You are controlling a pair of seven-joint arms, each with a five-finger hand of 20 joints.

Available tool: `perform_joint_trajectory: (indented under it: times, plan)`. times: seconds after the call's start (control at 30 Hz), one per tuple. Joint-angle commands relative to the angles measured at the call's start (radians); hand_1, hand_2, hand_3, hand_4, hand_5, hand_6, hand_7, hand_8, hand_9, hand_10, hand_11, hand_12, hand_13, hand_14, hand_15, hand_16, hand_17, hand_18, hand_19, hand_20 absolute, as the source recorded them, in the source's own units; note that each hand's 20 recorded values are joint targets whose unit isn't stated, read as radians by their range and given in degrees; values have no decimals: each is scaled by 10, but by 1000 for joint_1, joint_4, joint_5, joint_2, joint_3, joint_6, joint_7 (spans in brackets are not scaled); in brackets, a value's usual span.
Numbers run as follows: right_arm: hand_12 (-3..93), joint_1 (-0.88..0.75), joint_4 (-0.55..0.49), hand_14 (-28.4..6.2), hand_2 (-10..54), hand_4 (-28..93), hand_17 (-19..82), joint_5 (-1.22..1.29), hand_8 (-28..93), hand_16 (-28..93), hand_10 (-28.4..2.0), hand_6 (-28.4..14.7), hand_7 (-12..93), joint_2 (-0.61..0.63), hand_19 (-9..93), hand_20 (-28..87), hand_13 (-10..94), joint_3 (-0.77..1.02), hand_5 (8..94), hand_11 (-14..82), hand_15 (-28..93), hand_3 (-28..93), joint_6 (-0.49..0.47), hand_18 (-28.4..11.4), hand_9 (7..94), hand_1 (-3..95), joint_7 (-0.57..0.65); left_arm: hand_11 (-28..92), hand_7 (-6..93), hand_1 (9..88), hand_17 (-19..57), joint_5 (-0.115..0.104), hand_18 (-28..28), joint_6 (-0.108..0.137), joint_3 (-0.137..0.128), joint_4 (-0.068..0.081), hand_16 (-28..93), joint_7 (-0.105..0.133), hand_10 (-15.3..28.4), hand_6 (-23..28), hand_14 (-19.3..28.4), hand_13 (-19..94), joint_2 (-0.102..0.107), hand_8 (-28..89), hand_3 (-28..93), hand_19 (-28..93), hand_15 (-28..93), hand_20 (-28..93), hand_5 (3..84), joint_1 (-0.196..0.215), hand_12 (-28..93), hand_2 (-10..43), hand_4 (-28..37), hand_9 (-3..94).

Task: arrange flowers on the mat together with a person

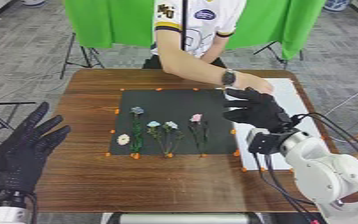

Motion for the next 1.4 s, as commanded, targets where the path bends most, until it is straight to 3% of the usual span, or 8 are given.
perform_joint_trajectory:
  times: [0.03, 0.7, 0.93, 1.03, 1.07, 1.1, 1.37, 1.4]
  plan:
    - [153, 4, 3, -198, 12, -253, 38, -3, -119, 110, -181, -2, 133, 4, 572, 208, 379, -1, 497, 127, 473, 738, -10, -222, 478, 224, -16, 161, 95, 189, -92, 10, 200, -1, -1, 4, -29, -10, 142, 32, 213, 194, -18, -81, 748, 397, 405, 175, 288, 0, 132, 63, -276, 285]
    - [152, 31, 5, -198, 18, -252, 35, -16, -122, 109, -178, -2, 136, 2, 568, 216, 381, -17, 502, 129, 473, 746, -5, -224, 482, 223, -2, 166, 99, 193, -90, -14, 199, 15, 0, -1, -33, 17, 144, 36, 214, 195, 2, -81, 749, 400, 412, 175, 290, 19, 130, 66, -271, 286]
    - [152, 25, 4, -197, 18, -253, 34, -15, -122, 109, -178, -1, 137, 1, 567, 217, 381, -14, 502, 130, 474, 747, -6, -225, 482, 224, -3, 167, 101, 194, -90, 4, 199, 7, 3, -1, -35, -1, 144, 37, 214, 195, -16, -82, 748, 400, 413, 175, 291, 9, 130, 66, -267, 286]
    - [152, 20, 3, -197, 18, -253, 34, -17, -122, 109, -178, -1, 137, 2, 567, 217, 381, -11, 502, 130, 474, 748, -7, -225, 482, 224, -2, 167, 101, 194, -90, 2, 198, 8, 4, -2, -35, 6, 143, 37, 214, 195, -12, -83, 749, 400, 413, 175, 291, 14, 129, 66, -266, 286]
    - [152, 18, 3, -197, 18, -253, 34, -15, -122, 109, -178, -1, 137, 3, 567, 217, 381, -9, 502, 130, 474, 747, -9, -225, 482, 224, -4, 168, 101, 195, -91, -26, 199, 23, 3, -2, -35, 38, 143, 37, 214, 196, 20, -83, 749, 400, 413, 175, 291, 30, 130, 66, -266, 286]
    - [152, 13, 1, -197, 18, -254, 34, -13, -122, 109, -178, -1, 137, 1, 567, 217, 381, -6, 502, 130, 474, 747, -8, -224, 482, 224, -3, 168, 102, 196, -91, -14, 199, 18, 4, -2, -35, 24, 143, 37, 213, 195, 8, -83, 749, 401, 414, 175, 291, 23, 130, 66, -266, 286]
    - [152, 17, 3, -197, 19, -255, 33, -15, -123, 109, -178, -1, 138, 0, 567, 218, 381, -10, 503, 130, 475, 748, -5, -225, 483, 223, -2, 168, 102, 197, -90, -24, 198, 20, 3, -2, -35, 38, 144, 37, 213, 195, 18, -84, 748, 401, 414, 175, 291, 30, 128, 66, -266, 287]
    - [152, 16, 3, -197, 19, -255, 33, -12, -123, 109, -178, -1, 138, 0, 566, 218, 381, -9, 502, 130, 476, 749, -5, -225, 483, 223, -4, 168, 102, 197, -91, -4, 199, 10, 4, -2, -36, 17, 144, 38, 213, 195, -4, -83, 749, 401, 414, 175, 291, 18, 128, 66, -265, 287]
